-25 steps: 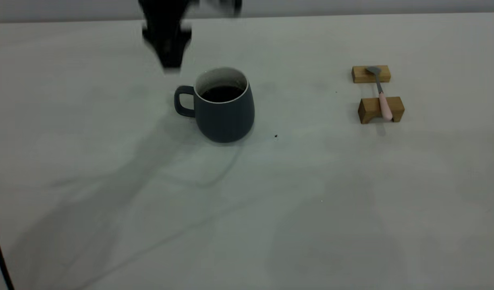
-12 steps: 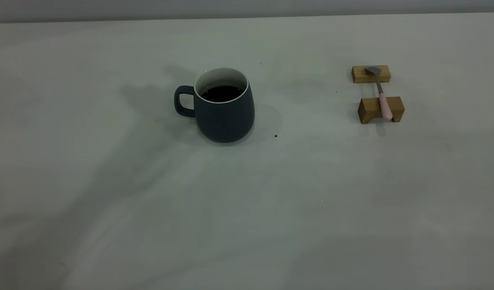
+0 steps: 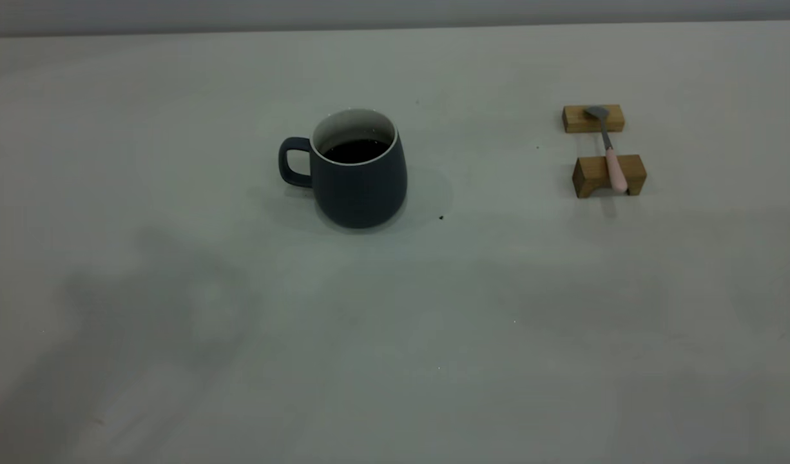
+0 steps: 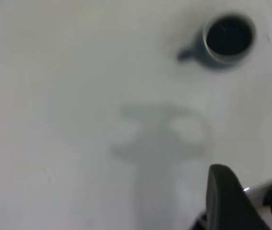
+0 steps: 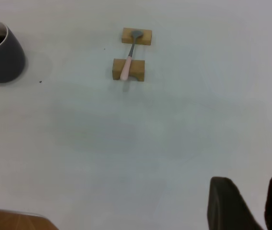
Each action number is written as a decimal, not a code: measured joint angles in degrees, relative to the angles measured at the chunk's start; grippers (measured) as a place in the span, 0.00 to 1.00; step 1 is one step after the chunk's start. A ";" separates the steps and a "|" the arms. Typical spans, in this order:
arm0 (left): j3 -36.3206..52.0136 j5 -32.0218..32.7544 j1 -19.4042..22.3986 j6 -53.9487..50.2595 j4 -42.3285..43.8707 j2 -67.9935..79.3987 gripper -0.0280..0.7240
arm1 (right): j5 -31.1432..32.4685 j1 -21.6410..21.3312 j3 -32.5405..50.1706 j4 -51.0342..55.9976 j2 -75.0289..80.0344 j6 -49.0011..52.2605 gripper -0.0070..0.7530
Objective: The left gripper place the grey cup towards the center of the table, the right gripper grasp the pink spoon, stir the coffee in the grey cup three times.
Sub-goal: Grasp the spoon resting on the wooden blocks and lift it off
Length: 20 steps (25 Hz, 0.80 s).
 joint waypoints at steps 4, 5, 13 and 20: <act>16.67 0.00 1.58 -2.27 -1.23 -18.00 0.41 | 0.00 0.00 0.00 0.00 0.00 0.00 0.32; 20.62 0.00 3.62 -3.07 -1.96 -22.94 0.40 | 0.00 0.00 0.00 0.00 0.00 0.00 0.32; 41.29 -0.28 20.79 -3.09 -4.64 -55.26 0.40 | 0.00 0.00 0.00 0.00 0.00 0.00 0.32; 47.33 -0.32 22.87 -3.00 -5.29 -70.64 0.40 | 0.00 0.00 0.00 0.00 0.00 0.00 0.32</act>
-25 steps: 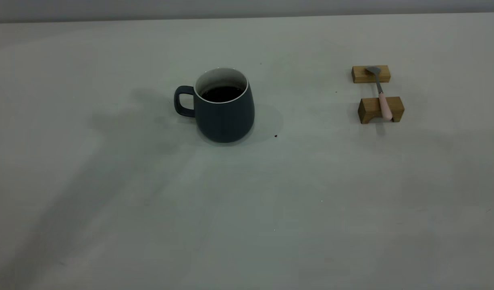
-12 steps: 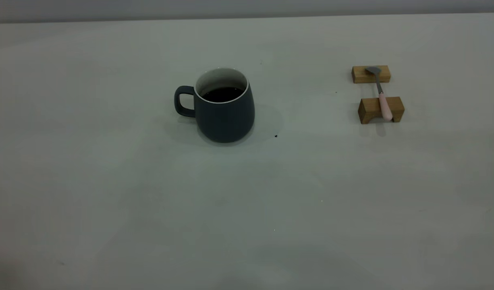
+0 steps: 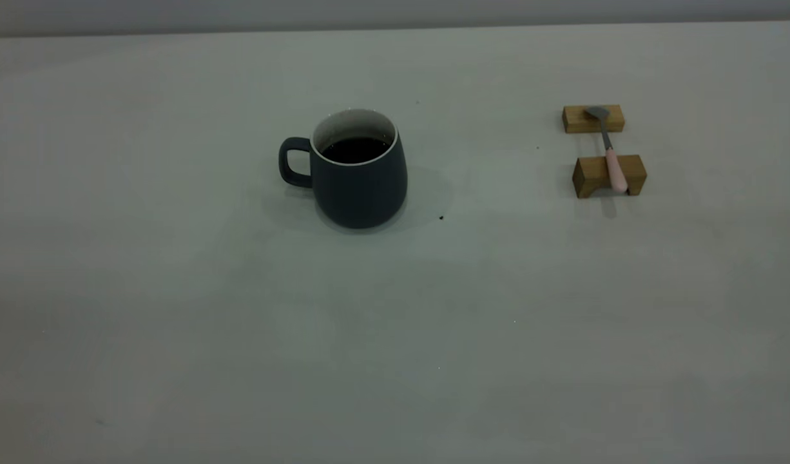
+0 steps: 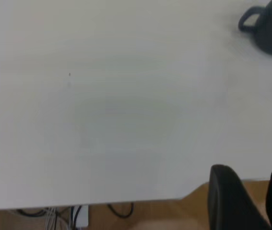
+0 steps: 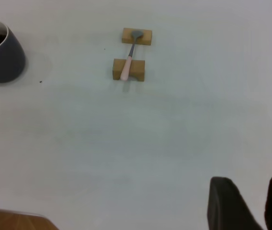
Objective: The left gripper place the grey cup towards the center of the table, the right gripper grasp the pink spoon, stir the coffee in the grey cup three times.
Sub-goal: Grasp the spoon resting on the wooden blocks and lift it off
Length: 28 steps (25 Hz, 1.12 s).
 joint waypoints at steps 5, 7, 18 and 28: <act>2.00 -1.31 4.70 0.07 -1.21 -2.66 0.40 | 0.00 0.00 0.00 0.00 0.00 0.00 0.32; 2.81 -1.39 5.95 1.15 -1.84 -3.66 0.40 | 0.00 0.00 0.00 0.00 0.00 0.00 0.32; 3.82 -1.64 6.34 5.69 -2.42 -5.47 0.40 | 0.00 0.00 0.00 0.00 0.00 0.00 0.32; 3.82 -1.64 6.34 5.56 -2.42 -5.47 0.40 | 0.00 0.00 0.00 0.00 0.00 0.00 0.32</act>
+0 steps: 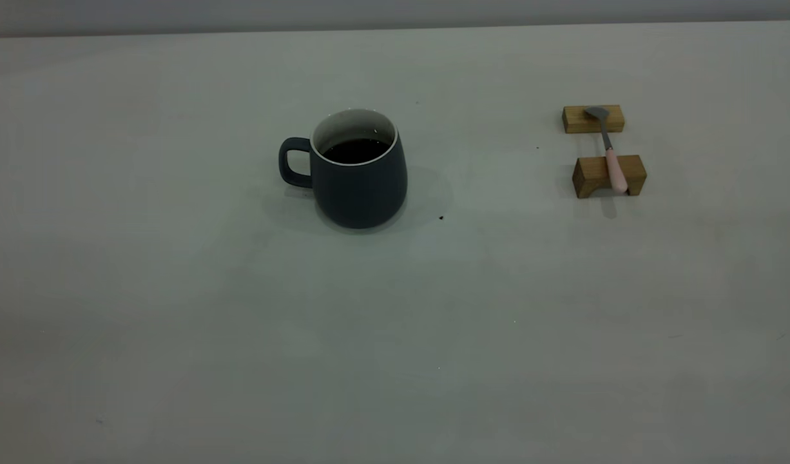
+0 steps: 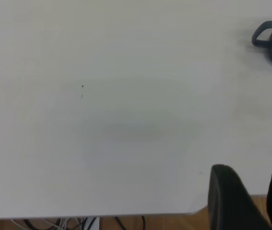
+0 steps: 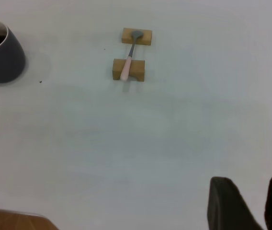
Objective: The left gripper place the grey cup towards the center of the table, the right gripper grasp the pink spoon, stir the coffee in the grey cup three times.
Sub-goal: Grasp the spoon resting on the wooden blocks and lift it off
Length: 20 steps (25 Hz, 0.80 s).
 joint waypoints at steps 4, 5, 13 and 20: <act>0.00 0.00 0.00 0.00 0.00 0.00 0.40 | 0.00 0.00 0.00 0.00 0.00 0.00 0.32; 0.00 0.00 0.00 0.00 0.00 0.00 0.40 | 0.00 0.00 0.00 0.00 0.00 0.00 0.32; 0.00 0.00 0.00 0.00 -0.05 0.00 0.40 | -0.43 0.00 0.00 -0.71 0.00 5.26 0.32; 0.00 0.00 0.00 -0.02 -0.05 0.00 0.40 | -12.92 0.00 -5.75 -3.04 19.53 6.44 0.36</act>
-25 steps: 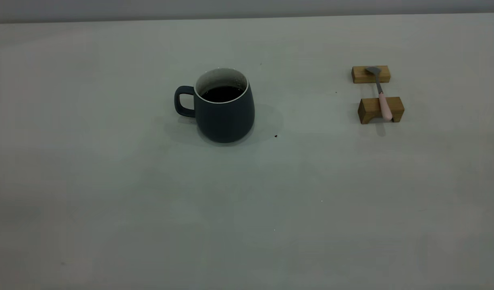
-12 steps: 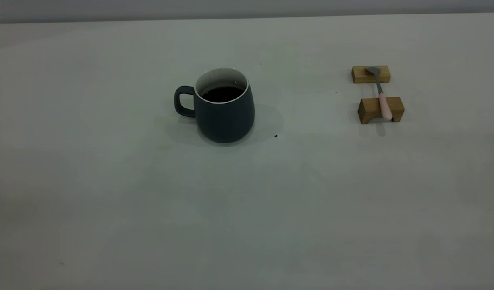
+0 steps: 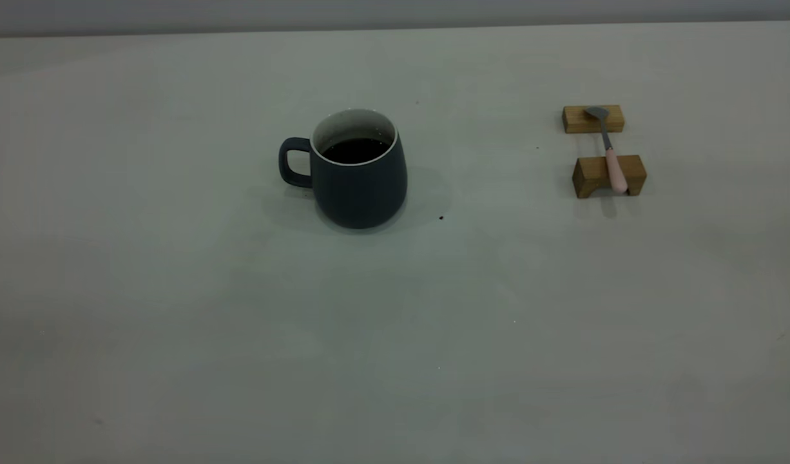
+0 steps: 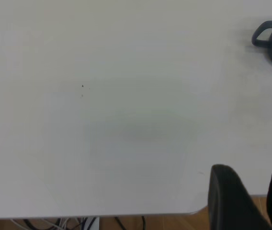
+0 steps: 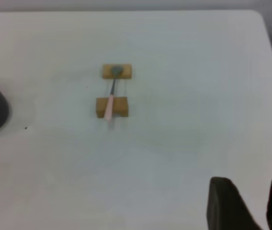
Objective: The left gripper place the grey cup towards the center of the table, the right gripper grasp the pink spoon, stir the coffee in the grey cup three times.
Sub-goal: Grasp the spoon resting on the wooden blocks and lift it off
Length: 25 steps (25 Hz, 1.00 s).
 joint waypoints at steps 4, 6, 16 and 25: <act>0.00 0.00 0.00 0.00 0.00 0.00 0.40 | -7.10 0.00 -4.78 2.09 22.79 -0.53 0.52; 0.00 0.00 0.00 0.00 0.00 0.00 0.40 | -10.19 0.00 -8.02 4.19 34.06 -2.35 0.64; 0.00 0.00 0.00 0.00 0.00 0.00 0.40 | -14.60 3.76 -30.31 12.45 82.50 -13.46 0.80; 0.00 0.00 0.00 0.00 0.00 0.00 0.40 | -12.40 6.09 -45.83 12.01 106.11 -13.71 0.80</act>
